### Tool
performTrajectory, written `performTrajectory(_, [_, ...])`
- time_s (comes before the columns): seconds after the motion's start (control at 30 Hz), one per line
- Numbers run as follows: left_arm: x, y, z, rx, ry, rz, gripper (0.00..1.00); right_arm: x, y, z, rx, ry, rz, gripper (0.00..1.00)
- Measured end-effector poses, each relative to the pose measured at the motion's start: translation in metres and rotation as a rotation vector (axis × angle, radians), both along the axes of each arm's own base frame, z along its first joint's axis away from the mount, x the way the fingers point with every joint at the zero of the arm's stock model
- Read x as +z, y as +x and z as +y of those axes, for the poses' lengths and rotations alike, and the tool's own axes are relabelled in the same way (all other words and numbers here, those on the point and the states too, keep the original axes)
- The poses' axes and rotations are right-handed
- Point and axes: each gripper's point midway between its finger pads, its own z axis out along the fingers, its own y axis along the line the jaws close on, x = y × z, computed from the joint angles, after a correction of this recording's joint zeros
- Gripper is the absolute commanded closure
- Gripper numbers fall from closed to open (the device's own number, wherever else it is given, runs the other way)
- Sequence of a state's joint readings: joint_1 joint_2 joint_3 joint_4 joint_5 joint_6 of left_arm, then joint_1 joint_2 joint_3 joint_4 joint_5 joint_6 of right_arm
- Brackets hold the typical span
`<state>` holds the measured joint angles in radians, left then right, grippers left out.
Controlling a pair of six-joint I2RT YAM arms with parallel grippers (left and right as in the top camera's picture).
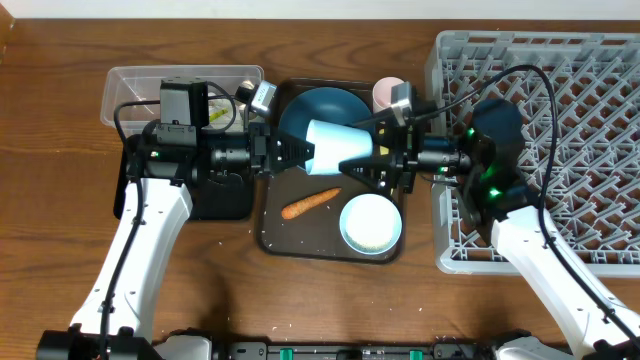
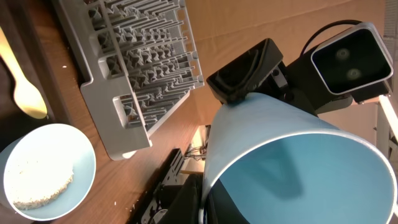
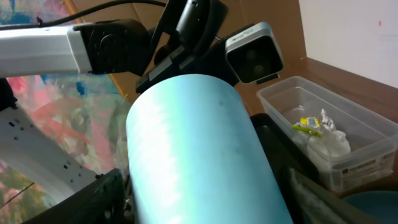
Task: Sort waste into correct bins and load items into the dishwasher rack
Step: 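Lift cup with left gripper and pass it to right gripper, then carry cup with right gripper and place it upside down in rack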
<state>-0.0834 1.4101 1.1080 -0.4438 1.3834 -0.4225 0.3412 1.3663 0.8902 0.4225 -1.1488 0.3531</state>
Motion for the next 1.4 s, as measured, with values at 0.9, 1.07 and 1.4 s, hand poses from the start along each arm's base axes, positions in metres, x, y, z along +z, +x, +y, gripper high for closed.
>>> performTrajectory(0.9, [-0.019,0.017,0.006,0.104,0.116,-0.005,0.75,-0.002,0.043,-0.054,-0.185,0.015,0.126,0.48])
performTrajectory(1.07, [-0.046,0.036,0.022,0.241,0.275,0.009,0.75,-0.022,0.069,-0.101,-0.336,0.006,0.288,0.47])
performTrajectory(1.4, [-0.098,0.062,0.081,0.534,0.661,0.052,0.75,-0.068,0.084,-0.179,-0.629,-0.069,0.530,0.43])
